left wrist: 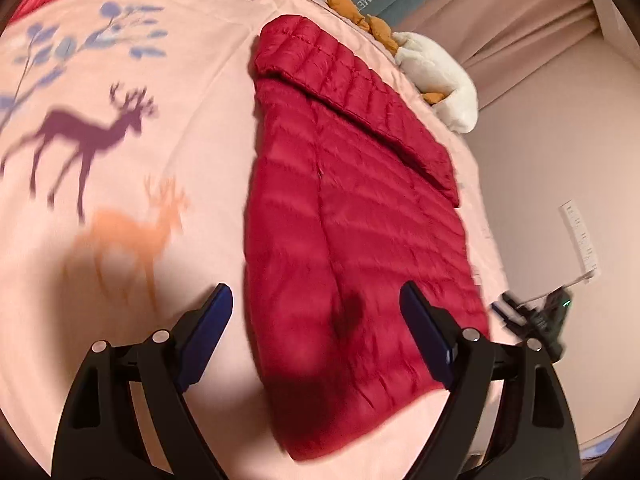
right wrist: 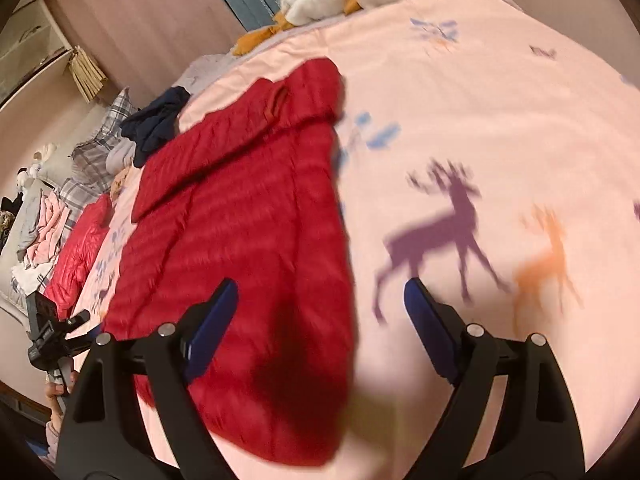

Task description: Fold large clothes

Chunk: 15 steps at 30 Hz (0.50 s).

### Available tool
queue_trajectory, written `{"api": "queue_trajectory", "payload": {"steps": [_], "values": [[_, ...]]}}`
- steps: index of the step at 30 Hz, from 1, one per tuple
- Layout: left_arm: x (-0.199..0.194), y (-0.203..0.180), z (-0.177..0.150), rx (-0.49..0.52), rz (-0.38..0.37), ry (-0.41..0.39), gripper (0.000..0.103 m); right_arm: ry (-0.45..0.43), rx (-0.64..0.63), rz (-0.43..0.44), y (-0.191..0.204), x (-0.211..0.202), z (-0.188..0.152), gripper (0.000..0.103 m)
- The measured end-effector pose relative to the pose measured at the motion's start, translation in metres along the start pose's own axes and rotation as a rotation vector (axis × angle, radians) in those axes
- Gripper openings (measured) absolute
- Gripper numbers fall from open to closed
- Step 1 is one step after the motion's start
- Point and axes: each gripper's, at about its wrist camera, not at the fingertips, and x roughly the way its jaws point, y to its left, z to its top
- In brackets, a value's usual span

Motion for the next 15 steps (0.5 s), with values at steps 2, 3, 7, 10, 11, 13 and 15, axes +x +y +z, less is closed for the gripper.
{"api": "queue_trajectory", "payload": {"steps": [2, 3, 7, 10, 11, 13, 15], "values": [[-0.004, 0.002, -0.01, -0.026, -0.047, 0.006, 0.086, 0.01, 0.029, 0.021, -0.006, -0.005, -0.014, 0.086], [-0.004, 0.0, -0.015, -0.03, -0.065, 0.013, 0.086, 0.013, 0.037, 0.031, -0.007, -0.007, -0.018, 0.086], [0.003, -0.007, -0.024, -0.01, -0.046, 0.037, 0.086, 0.039, 0.045, 0.046, -0.01, -0.01, -0.036, 0.086], [0.007, -0.007, -0.026, -0.024, -0.059, 0.036, 0.086, 0.058, 0.067, 0.066, -0.011, -0.008, -0.045, 0.087], [0.008, -0.007, -0.026, -0.026, -0.063, 0.035, 0.086, 0.057, 0.064, 0.066, -0.009, -0.007, -0.047, 0.088], [0.01, -0.008, -0.029, -0.027, -0.068, 0.035, 0.086, 0.058, 0.05, 0.07, -0.005, -0.006, -0.049, 0.088], [0.013, -0.01, -0.028, -0.03, -0.098, 0.047, 0.086, 0.07, 0.059, 0.111, -0.002, -0.003, -0.049, 0.088]]}}
